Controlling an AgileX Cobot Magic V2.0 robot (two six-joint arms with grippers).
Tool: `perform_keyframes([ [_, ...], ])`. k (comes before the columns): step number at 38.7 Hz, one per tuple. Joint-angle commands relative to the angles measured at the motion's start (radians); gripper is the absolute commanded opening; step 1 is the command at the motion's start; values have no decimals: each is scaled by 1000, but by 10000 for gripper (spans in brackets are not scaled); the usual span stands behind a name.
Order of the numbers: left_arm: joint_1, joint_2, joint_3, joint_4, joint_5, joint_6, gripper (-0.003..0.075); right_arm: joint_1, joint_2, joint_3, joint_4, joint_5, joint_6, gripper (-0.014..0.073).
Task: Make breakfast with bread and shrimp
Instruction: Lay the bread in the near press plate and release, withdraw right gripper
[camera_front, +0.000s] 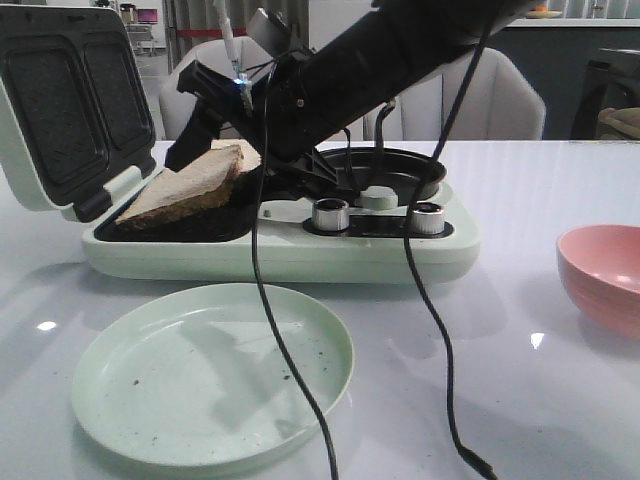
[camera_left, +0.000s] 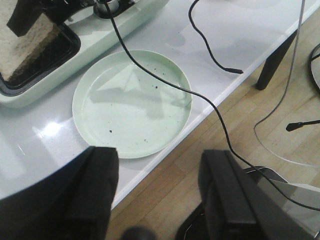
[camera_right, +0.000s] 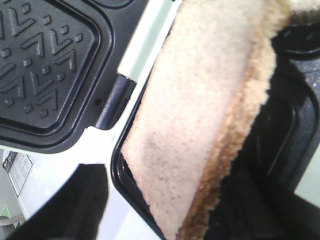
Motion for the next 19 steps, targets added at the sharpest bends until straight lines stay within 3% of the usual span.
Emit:
perform_keyframes([
  [1, -8, -6, -24, 21, -55, -2, 424, -16, -70, -39, 42, 21, -15, 619],
  [10, -8, -6, -24, 21, -55, -2, 424, -104, -113, -39, 36, 210, -41, 620],
  [19, -8, -6, -24, 21, -55, -2, 424, -130, -261, -39, -199, 277, -2, 620],
])
